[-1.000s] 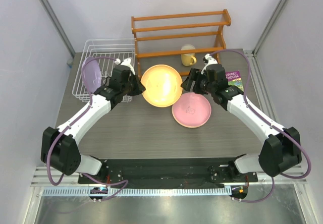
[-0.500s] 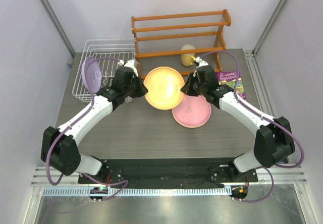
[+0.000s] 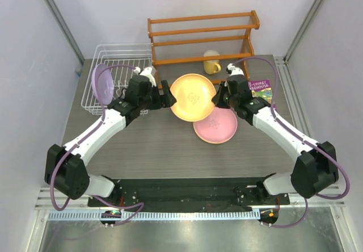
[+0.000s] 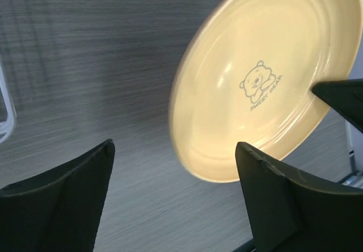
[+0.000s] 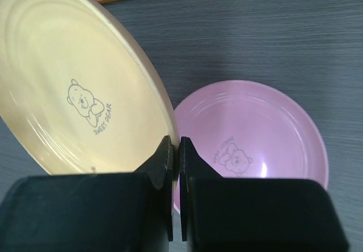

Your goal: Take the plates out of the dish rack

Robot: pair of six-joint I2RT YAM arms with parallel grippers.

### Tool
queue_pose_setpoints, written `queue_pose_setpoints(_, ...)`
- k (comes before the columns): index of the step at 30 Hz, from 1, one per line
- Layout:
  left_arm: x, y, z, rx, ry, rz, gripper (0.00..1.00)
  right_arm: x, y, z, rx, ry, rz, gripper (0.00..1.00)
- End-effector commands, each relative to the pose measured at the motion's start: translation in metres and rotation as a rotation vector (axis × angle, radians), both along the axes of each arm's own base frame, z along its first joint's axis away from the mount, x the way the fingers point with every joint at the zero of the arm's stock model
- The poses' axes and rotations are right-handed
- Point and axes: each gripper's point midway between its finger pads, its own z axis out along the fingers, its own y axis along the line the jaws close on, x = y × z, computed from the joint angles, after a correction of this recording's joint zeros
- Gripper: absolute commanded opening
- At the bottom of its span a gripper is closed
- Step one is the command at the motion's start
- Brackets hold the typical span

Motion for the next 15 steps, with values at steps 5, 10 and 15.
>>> queue_pose_setpoints(5, 0.011, 0.041, 0.028, 0.152, -0.152, 0.132, 0.96, -0.012, -0.069, 0.008, -0.089, 0.015, -0.159, 0.01)
queue_pose_setpoints(10, 0.014, 0.084, 0.044, 0.353, -0.268, 0.224, 0.97, -0.031, -0.100, -0.022, -0.125, 0.146, -0.189, 0.01)
queue_pose_setpoints(15, 0.014, 0.112, 0.049, 0.462, -0.299, 0.313, 0.97, -0.043, -0.100, -0.045, -0.118, 0.215, -0.176, 0.02)
